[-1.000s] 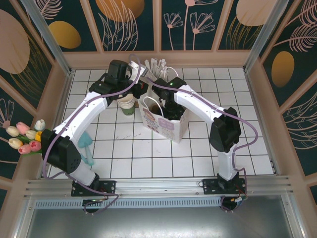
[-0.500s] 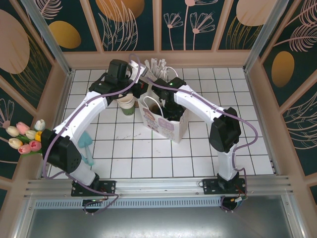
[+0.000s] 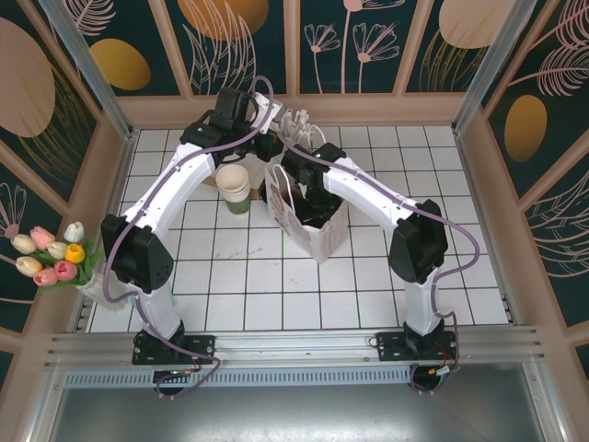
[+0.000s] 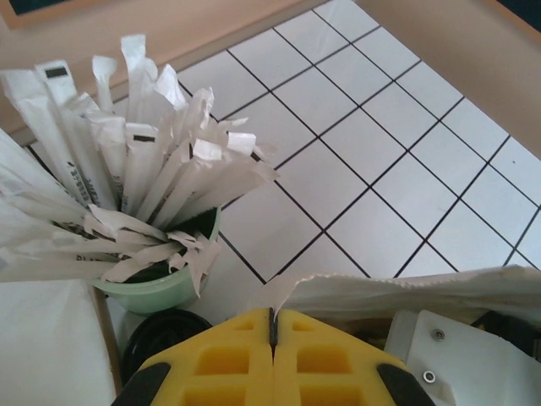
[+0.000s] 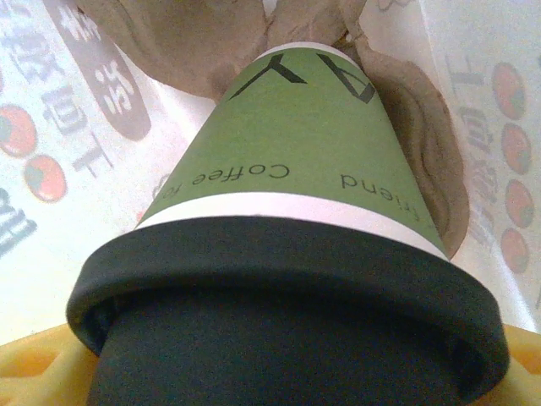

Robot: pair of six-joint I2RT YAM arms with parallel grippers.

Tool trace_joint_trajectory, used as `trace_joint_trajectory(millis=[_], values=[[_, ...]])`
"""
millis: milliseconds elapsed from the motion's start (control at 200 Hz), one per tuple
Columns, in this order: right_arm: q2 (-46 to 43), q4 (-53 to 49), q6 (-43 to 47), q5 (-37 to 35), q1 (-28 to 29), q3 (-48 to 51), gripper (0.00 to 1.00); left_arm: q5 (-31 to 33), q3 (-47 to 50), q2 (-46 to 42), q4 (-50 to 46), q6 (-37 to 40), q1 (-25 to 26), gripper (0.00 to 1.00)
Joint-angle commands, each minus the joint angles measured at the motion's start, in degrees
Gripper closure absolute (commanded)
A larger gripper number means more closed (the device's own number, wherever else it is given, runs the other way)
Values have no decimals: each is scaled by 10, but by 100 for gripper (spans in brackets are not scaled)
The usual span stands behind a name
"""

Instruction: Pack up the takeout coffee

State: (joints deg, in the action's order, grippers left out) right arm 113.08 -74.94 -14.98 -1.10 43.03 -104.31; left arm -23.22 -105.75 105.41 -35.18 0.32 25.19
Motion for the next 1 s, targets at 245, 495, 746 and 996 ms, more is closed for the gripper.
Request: trace_joint_trajectory(millis=[245,495,746,996], values=[[10,-13,15,-18,-14,28,41,1,11,-14,17,-13,0,100],[10,-20,18,-23,-13,18,41,-8,34,-32,40,-20,0,100],[8,-24,15,-28,-11,15,41,-6,51,-42,48,-21,0,100],[7,-26,14,-32,-8,15,41,-5,55,-43,50,-19,1,100]])
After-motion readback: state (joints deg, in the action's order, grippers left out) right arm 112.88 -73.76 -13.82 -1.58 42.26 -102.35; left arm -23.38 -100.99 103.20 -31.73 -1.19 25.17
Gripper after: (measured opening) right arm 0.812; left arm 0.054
